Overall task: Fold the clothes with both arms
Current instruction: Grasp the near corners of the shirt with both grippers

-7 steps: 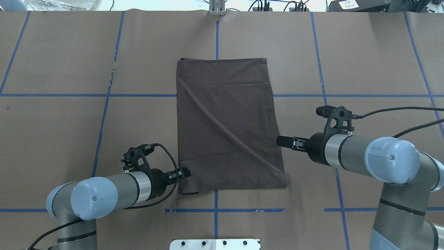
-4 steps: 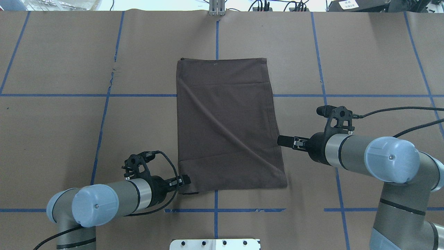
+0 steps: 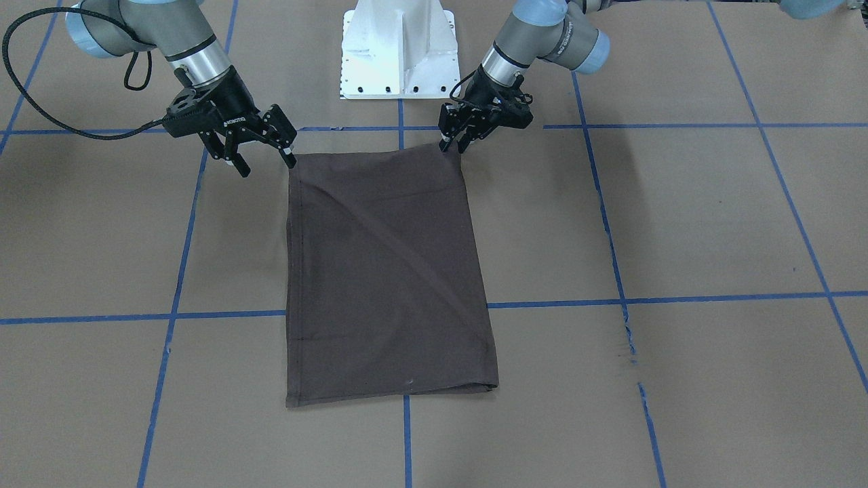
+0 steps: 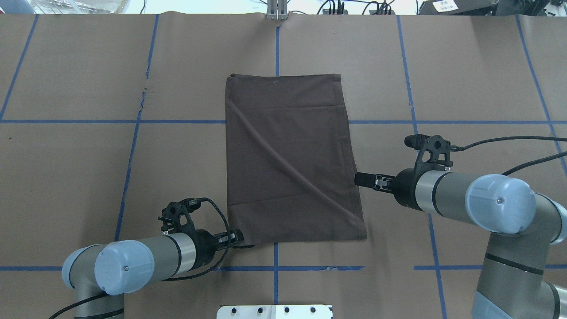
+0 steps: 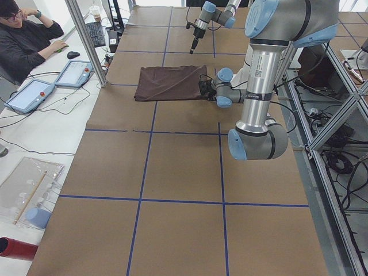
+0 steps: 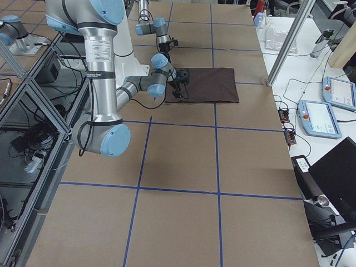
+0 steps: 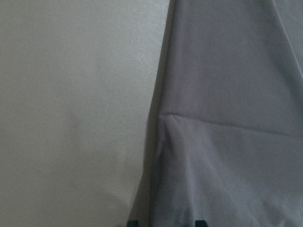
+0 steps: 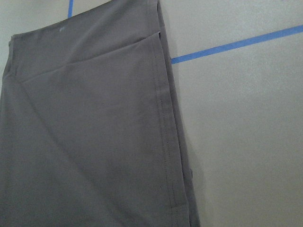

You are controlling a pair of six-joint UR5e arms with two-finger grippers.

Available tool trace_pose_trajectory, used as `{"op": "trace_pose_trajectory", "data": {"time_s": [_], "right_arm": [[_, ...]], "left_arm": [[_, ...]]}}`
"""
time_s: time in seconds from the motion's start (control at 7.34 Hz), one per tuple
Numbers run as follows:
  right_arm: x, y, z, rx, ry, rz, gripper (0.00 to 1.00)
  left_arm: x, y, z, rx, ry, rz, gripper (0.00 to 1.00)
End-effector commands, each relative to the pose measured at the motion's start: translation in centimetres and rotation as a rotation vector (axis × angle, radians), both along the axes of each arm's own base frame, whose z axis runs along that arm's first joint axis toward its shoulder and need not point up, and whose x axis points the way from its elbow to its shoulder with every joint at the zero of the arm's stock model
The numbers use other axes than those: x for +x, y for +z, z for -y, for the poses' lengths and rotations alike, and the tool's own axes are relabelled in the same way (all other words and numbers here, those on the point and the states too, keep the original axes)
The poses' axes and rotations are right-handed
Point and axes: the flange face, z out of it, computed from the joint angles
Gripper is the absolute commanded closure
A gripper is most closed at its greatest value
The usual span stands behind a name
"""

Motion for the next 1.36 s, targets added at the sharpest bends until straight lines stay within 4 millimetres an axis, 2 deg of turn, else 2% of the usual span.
{"op": "trace_pose_trajectory", "data": {"time_s": [0.0, 0.14, 0.27, 0.55, 0.68, 0.95, 1.09, 1.23], "right_arm": [[0.0, -0.1, 0.0, 0.000, 0.001, 0.000, 0.00], [-0.1, 0.2, 0.1, -0.004, 0.003, -0.008, 0.00], [-0.5, 0.2, 0.2, -0.092, 0.045, -0.008, 0.03], [-3.2, -3.2, 1.0, -0.331, 0.165, -0.021, 0.13], [-5.3, -4.4, 0.0, -0.412, 0.197, -0.046, 0.15], [-8.9, -5.0, -2.9, -0.444, 0.179, -0.151, 0.15], [-11.2, -4.2, -3.5, -0.448, 0.165, -0.188, 0.15], [-12.1, -3.5, -3.8, -0.451, 0.158, -0.208, 0.16]], "left_arm": [[0.0, -0.1, -0.1, -0.003, 0.000, -0.003, 1.00], [0.0, -0.2, -0.1, -0.002, 0.000, -0.004, 1.00], [0.0, -0.3, -0.1, -0.002, 0.000, -0.007, 1.00], [-0.1, -0.4, -0.1, -0.001, 0.000, -0.009, 1.00], [-0.1, -0.5, -0.1, -0.001, 0.000, -0.012, 1.00], [-0.1, -0.5, -0.2, -0.001, 0.002, -0.012, 1.00], [-0.1, -0.6, -0.2, -0.001, 0.002, -0.013, 1.00], [-0.1, -0.6, -0.2, -0.001, 0.002, -0.013, 1.00]]}}
